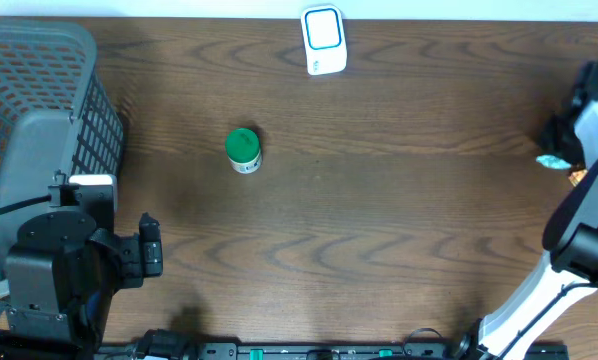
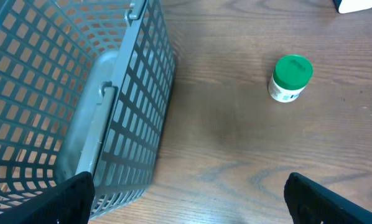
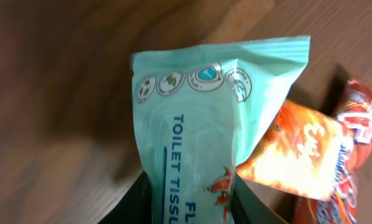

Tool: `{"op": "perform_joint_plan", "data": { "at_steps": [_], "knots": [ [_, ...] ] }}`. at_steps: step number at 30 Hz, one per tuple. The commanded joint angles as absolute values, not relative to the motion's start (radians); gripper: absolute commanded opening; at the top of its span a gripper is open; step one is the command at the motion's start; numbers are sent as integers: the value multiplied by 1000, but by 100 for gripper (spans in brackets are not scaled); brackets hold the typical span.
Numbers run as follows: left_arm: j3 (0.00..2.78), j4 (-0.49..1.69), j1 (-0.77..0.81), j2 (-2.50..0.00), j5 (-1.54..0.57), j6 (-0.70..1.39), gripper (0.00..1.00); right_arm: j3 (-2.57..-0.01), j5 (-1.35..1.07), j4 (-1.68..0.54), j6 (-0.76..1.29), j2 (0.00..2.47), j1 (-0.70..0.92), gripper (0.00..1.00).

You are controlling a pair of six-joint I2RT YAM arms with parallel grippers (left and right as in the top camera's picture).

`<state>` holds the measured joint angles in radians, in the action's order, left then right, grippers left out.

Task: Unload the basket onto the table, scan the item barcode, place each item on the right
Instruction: 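Carry the tissue pack to the right table edge and release, then reach the right gripper to the green-capped bottle and grasp it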

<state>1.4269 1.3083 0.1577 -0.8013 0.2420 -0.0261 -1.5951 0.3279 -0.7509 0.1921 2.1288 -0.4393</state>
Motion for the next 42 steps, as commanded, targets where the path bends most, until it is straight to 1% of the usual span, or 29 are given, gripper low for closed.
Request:
{"op": "perform_joint_plan", "data": {
  "at_steps": [1, 2, 3, 6, 9, 13, 14, 17, 20, 22, 24, 27, 28, 36, 42],
  "knots": [
    [1427, 1310, 154, -802, 248, -22, 98, -1500, 279, -681, 149, 2129, -477, 24],
    [1427, 1310, 154, -802, 248, -22, 98, -1485, 280, -664, 148, 2129, -486, 80],
    [1427, 1309, 154, -802, 248, -22, 98, -1488, 282, -666, 148, 2128, -489, 99],
    [1427, 1310, 154, -802, 248, -22, 98, -1536, 242, -717, 149, 2101, -484, 99],
    [1427, 1310, 154, -802, 248, -22, 98, -1617, 141, -782, 154, 2047, -459, 99],
    [1427, 1310, 154, -802, 248, -22, 98, -1708, 29, -838, 223, 1940, -406, 99],
    [1427, 1310, 154, -802, 248, -22, 98, -1714, -52, -837, 255, 1881, -373, 99],
    [1427, 1310, 154, -802, 248, -22, 98, -1714, -242, -831, 297, 1812, -316, 99],
    [1427, 1310, 154, -802, 248, -22, 98, -1713, -508, -810, 322, 1792, -230, 99],
    [1427, 1310, 154, -802, 248, -22, 98, -1713, -606, -801, 322, 1802, -157, 99],
    [1427, 1310, 154, -802, 248, -22, 98, -1712, -596, -812, 351, 1816, -85, 99],
    [1427, 1310, 154, -802, 248, -22, 98, -1712, -554, -839, 474, 1856, 51, 99],
    [1427, 1310, 154, -802, 248, -22, 98, -1712, -555, -839, 484, 1871, 101, 99],
    [1427, 1310, 154, -802, 248, -22, 98, -1724, -446, -750, 490, 2004, 451, 99],
    [1427, 1310, 154, -802, 248, -22, 98, -1793, -221, -692, 490, 2065, 632, 99]
  ]
}}
